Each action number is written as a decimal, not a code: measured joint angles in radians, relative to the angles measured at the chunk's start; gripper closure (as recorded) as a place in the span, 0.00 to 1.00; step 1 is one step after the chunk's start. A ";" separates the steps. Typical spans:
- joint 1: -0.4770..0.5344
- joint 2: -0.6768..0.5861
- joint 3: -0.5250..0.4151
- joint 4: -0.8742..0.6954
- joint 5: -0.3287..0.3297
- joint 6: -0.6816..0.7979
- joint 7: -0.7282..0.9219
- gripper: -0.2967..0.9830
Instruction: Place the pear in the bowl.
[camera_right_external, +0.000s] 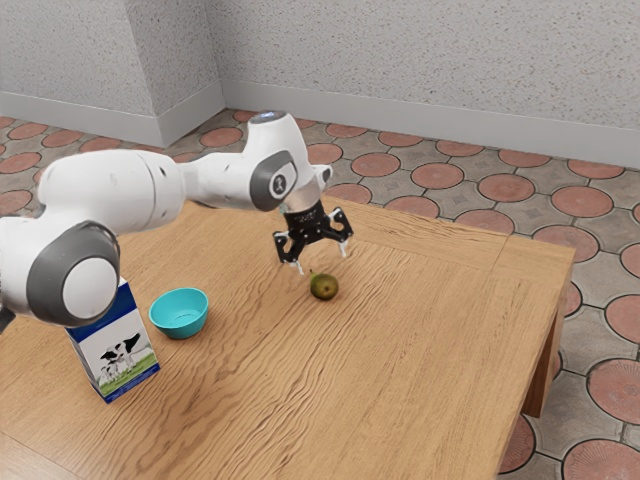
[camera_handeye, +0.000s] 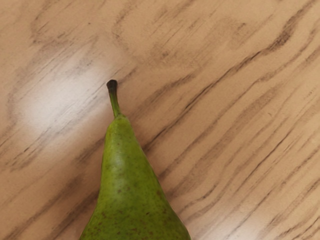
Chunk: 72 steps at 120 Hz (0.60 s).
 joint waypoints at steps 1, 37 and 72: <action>0.000 0.003 0.000 0.006 -0.001 -0.002 -0.005 0.23; -0.016 0.070 0.007 0.070 0.026 -0.084 -0.139 0.23; -0.025 0.084 0.005 0.073 0.048 -0.109 -0.219 0.23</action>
